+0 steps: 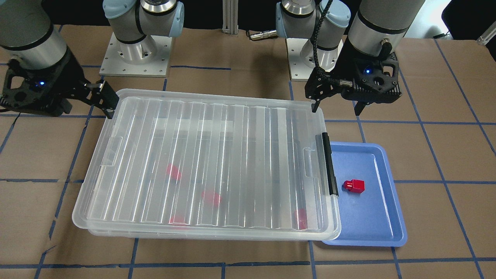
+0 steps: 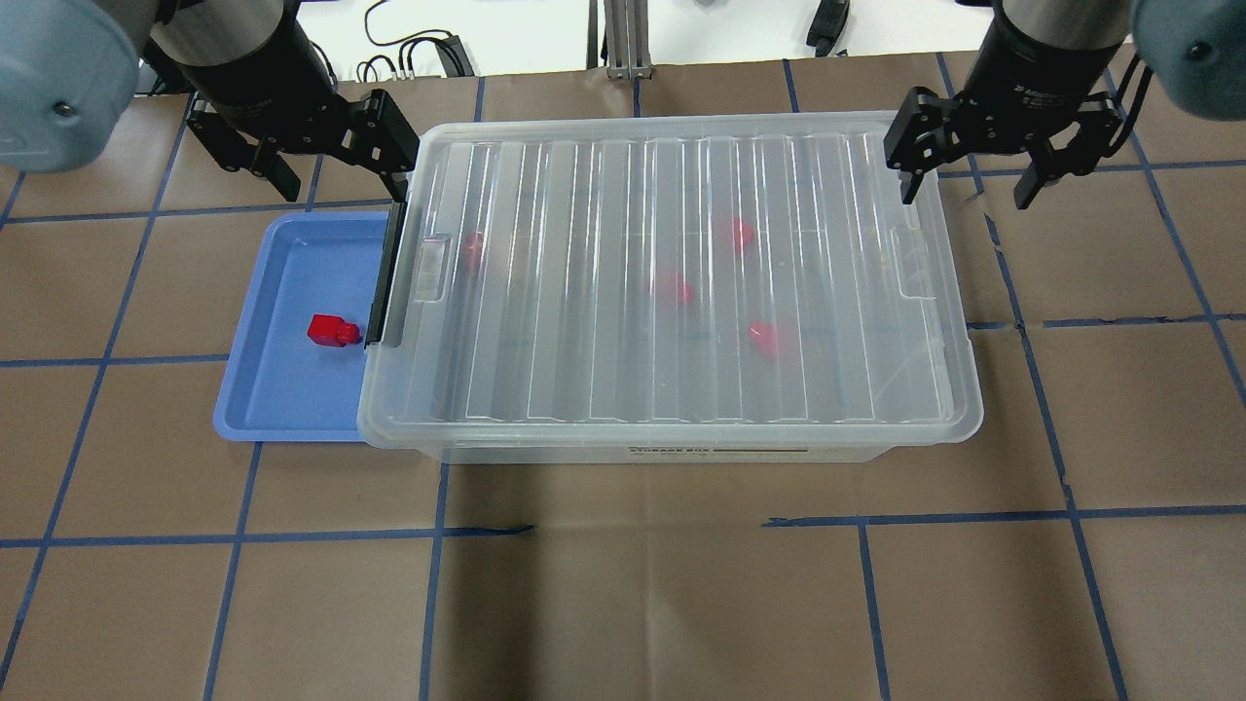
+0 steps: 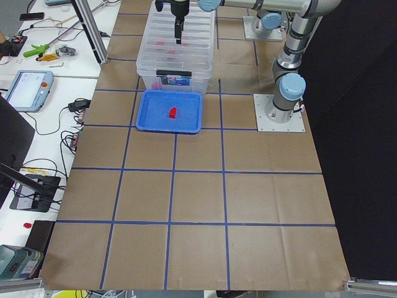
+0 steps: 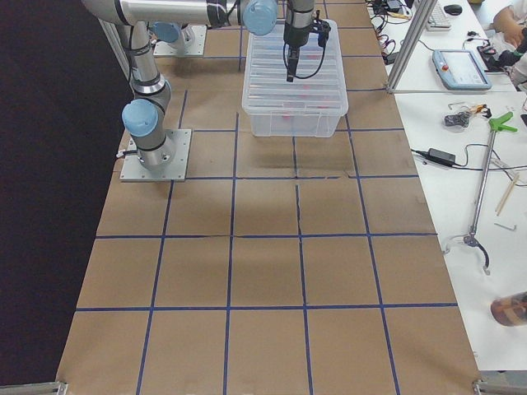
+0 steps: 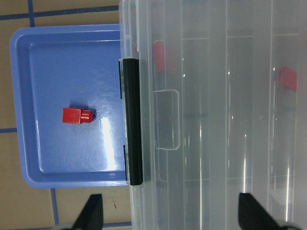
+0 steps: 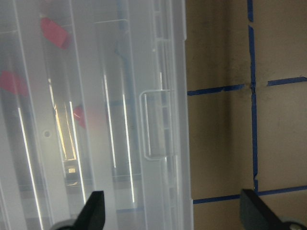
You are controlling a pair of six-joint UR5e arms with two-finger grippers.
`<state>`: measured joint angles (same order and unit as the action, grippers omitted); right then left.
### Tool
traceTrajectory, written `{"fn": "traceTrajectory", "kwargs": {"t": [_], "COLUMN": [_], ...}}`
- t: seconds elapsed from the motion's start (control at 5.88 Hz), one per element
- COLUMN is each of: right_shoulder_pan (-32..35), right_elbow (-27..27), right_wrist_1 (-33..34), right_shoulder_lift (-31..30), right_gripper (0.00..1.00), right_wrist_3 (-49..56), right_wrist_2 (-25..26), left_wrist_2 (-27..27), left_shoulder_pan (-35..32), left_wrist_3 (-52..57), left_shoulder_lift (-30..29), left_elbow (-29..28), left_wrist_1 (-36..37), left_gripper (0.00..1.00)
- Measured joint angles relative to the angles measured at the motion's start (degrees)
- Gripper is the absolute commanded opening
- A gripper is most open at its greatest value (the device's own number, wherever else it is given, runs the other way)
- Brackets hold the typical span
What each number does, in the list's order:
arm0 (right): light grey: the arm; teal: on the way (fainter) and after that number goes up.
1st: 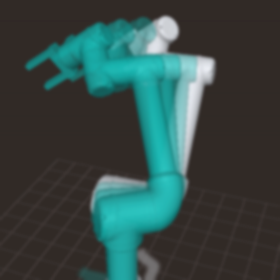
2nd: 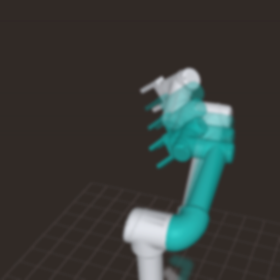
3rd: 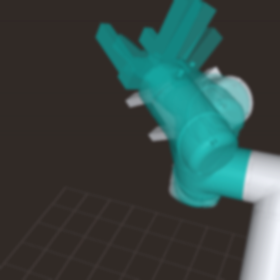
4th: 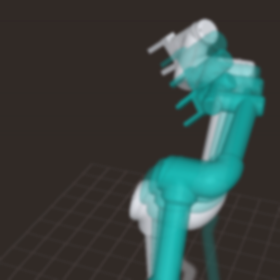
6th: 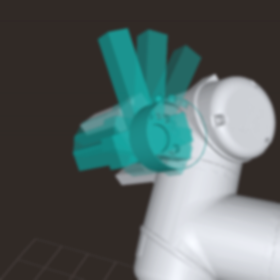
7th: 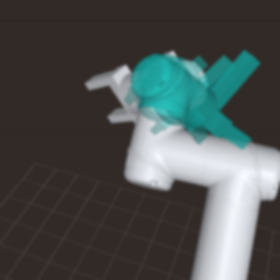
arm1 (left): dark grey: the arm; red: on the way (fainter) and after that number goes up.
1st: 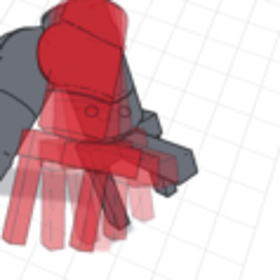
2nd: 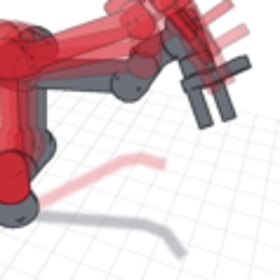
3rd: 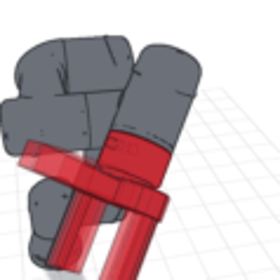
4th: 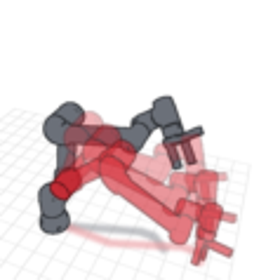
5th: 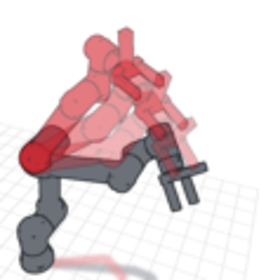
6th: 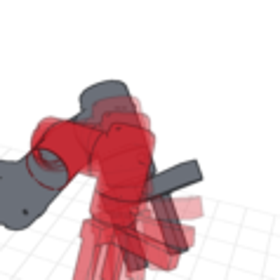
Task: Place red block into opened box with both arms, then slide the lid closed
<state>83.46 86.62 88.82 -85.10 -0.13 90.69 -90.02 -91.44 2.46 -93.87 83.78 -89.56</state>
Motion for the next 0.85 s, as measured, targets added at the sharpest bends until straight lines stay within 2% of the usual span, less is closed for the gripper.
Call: {"fn": "traceTrajectory", "kwargs": {"t": [0.34, 0.68, 0.85], "right_shoulder_pan": [-4.3, -4.9, -4.9], "right_elbow": [3.7, 11.7, 13.3], "right_wrist_1": [3.8, 11.6, 12.8], "right_shoulder_lift": [2.8, 2.7, 2.7], "right_gripper": [1.0, 1.0, 1.0], "right_wrist_3": [3.6, 3.7, 3.9], "right_wrist_2": [0.0, 0.7, 1.3], "left_wrist_2": [0.0, 0.0, 0.0], "left_shoulder_pan": [0.0, 0.0, 0.0], "left_wrist_3": [0.0, 0.0, 0.0], "left_shoulder_lift": [0.0, 0.0, 0.0], "left_elbow": [0.0, 0.0, 0.0], "left_wrist_1": [0.0, 0.0, 0.0], "left_gripper": [0.98, 0.98, 0.98]}}
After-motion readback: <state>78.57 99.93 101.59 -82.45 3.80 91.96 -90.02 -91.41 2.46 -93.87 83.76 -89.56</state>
